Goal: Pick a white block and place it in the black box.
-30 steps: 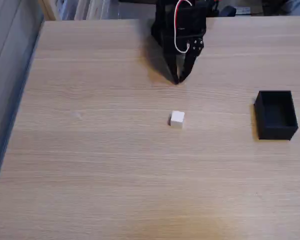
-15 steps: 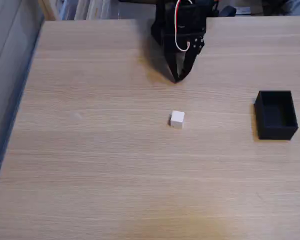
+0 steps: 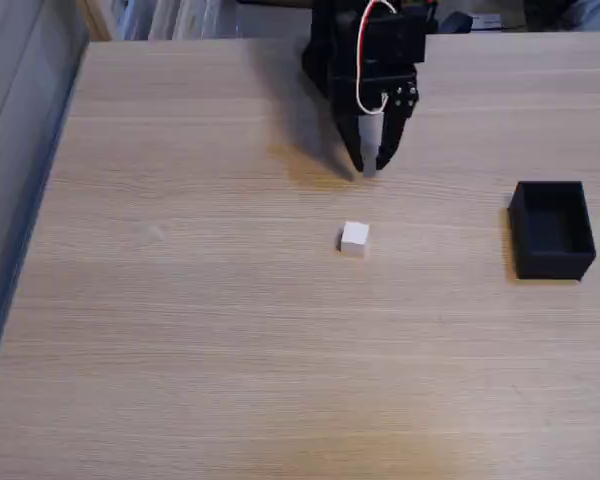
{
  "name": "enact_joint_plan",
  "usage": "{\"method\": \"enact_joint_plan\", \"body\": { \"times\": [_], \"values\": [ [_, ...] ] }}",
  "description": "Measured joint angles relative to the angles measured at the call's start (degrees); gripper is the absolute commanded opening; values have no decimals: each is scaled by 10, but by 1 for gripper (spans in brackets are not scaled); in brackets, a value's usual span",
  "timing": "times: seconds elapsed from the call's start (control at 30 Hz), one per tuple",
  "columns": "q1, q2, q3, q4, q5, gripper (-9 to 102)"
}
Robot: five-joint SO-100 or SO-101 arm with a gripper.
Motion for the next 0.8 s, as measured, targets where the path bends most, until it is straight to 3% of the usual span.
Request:
{"method": "enact_joint_plan", "body": {
  "times": [0.33,0.8],
  "values": [
    [51,-110,-18,-71,-7,22],
    [76,-269,-84,-163,-23,24]
  ]
}}
